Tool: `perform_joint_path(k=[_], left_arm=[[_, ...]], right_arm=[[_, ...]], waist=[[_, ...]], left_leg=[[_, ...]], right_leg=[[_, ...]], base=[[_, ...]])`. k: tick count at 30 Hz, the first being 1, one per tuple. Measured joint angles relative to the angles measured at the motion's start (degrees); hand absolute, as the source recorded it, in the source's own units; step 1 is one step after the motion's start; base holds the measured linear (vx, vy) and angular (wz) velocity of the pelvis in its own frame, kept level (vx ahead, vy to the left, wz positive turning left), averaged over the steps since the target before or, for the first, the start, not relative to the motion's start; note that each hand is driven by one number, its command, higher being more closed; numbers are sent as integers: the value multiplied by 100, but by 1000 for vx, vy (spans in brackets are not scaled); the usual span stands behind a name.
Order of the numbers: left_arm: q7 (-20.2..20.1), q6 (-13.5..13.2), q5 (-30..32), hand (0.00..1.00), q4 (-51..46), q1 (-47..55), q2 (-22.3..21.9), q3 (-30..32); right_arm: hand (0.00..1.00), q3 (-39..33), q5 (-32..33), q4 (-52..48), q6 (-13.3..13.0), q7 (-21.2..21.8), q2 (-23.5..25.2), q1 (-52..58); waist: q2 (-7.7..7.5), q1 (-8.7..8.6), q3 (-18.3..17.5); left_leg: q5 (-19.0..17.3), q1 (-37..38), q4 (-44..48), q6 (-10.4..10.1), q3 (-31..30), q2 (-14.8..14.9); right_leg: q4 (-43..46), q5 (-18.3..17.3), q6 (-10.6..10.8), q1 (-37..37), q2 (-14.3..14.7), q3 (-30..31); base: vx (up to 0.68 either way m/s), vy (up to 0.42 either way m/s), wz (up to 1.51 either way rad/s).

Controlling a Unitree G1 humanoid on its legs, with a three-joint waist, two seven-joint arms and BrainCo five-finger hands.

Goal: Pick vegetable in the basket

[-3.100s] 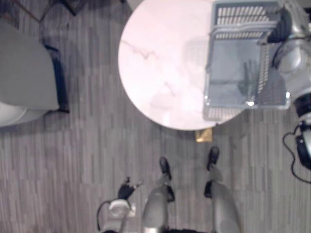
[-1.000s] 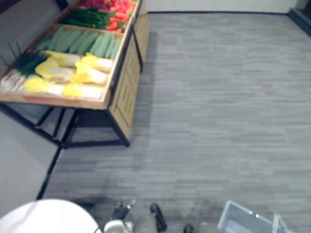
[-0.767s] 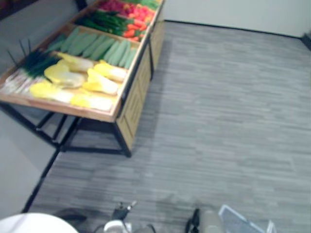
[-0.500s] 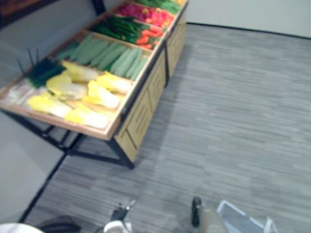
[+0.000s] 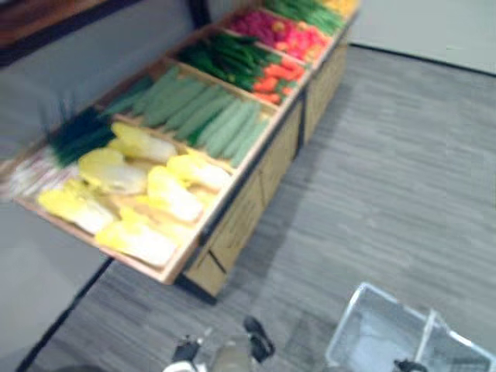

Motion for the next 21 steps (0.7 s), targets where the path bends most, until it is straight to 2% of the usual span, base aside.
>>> perform_joint_path(k=[1,3,4,6,7,8,10,12,13,14,15,16,17,18,19,20,21], left_arm=[[12,20,-16,0,-8,-1,88,-84],[28,20,-27,0,-63,-4,131,-152],[41,12,-32,0,-88,-48,120,-221],[42,9,-42,0,-173,-52,98,-313],[42,-6,-117,0,-229,-69,90,-345],[39,-10,-191,0,-225,-100,103,-345],[37,-6,-200,0,-204,-114,98,-288],[46,-8,-249,0,-184,-27,58,199],[54,-5,-253,0,-188,57,51,523],[63,7,-253,0,-171,160,12,1010],[64,19,-253,0,-171,195,-150,1170],[71,4,-255,0,-177,256,-434,1415],[80,11,-264,0,-177,243,-706,1546],[75,6,-281,0,-202,200,-784,1653],[81,19,-406,0,-208,100,-808,1761],[90,24,-440,0,-211,56,-809,1782],[111,60,-486,0,-218,-11,-810,1792]], right_arm=[[100,0,13,-42,-77,-15,66,-141],[100,37,-24,-85,-126,-12,73,-280],[100,306,-77,-156,-142,-6,-2,-325],[100,490,-83,-196,-153,1,-43,-325],[100,524,-80,-235,-154,1,-32,-338],[100,521,-78,-252,-165,3,-25,-346],[100,503,-64,-229,-201,10,-19,-366],[100,438,4,-240,-205,9,114,-393],[100,227,135,-185,-149,-162,157,-371],[100,214,177,-168,-162,-116,190,-70],[100,175,245,-224,-147,-125,140,-84],[100,53,270,-231,-107,-156,108,-15],[100,9,268,-235,-92,-163,77,50],[100,0,265,-234,-80,-165,78,66],[100,-23,258,-229,-60,-158,100,60],[100,-67,258,-229,-38,-138,117,66],[100,-213,257,-234,-18,-101,143,61]], waist=[[-109,-90,21],[-168,-130,50],[-55,-155,115],[-10,-143,132],[10,-123,122],[11,-96,124],[-1,1,123],[1,156,121],[-97,199,77],[-136,196,88],[23,153,65],[178,124,-13],[321,122,-100],[334,111,-112],[332,75,-117],[316,70,-110],[307,102,-111]], left_leg=[[-68,131,-5,100,-358,-214],[-127,332,-61,109,-791,-354],[-124,666,-207,82,-1399,-391],[-105,879,-303,11,-2011,-390],[-99,952,-425,-179,-2599,-388],[-119,947,-470,-292,-2964,-392],[-247,983,-450,-519,-3474,-371],[-492,1006,-180,-786,-3989,-233],[-710,937,42,-900,-4075,-181],[-948,930,231,-1147,-3800,174],[-895,926,208,-1194,-3620,477],[-519,967,6,-1280,-3226,897],[-168,952,-287,-1517,-2930,1108],[-3,970,-411,-1494,-2698,1180],[219,941,-453,-1349,-1955,1288],[254,928,-369,-1280,-1441,1339],[146,954,-28,-1229,-464,1414]], right_leg=[[1085,253,43,-447,-181,284],[1492,-4,-55,-736,-60,453],[1068,-408,-130,-961,356,667],[161,-555,-293,-1084,655,911],[-1066,-511,-229,-1192,810,1452],[-1782,-414,-150,-1216,788,1817],[-2560,-136,-152,-1291,655,2331],[-3032,217,-183,-1203,470,2584],[-3178,371,-197,-1106,372,2584],[-2978,1113,133,-1022,332,2170],[-2860,1033,3,-1009,473,1956],[-2786,891,-147,-1005,637,1691],[-2774,824,-256,-966,731,1377],[-2781,798,-302,-934,744,1225],[-2861,746,-388,-818,731,892],[-2896,725,-424,-757,715,736],[-2891,687,-484,-704,693,561]], base=[[625,236,142],[499,38,157],[499,-49,191],[440,-158,218],[437,-272,240],[330,-268,212],[264,-294,150],[396,-539,139],[397,-707,124],[304,-610,110],[308,-581,106],[284,-480,90],[260,-432,89],[216,-413,113],[126,-287,103],[99,-258,114],[36,-125,90]])
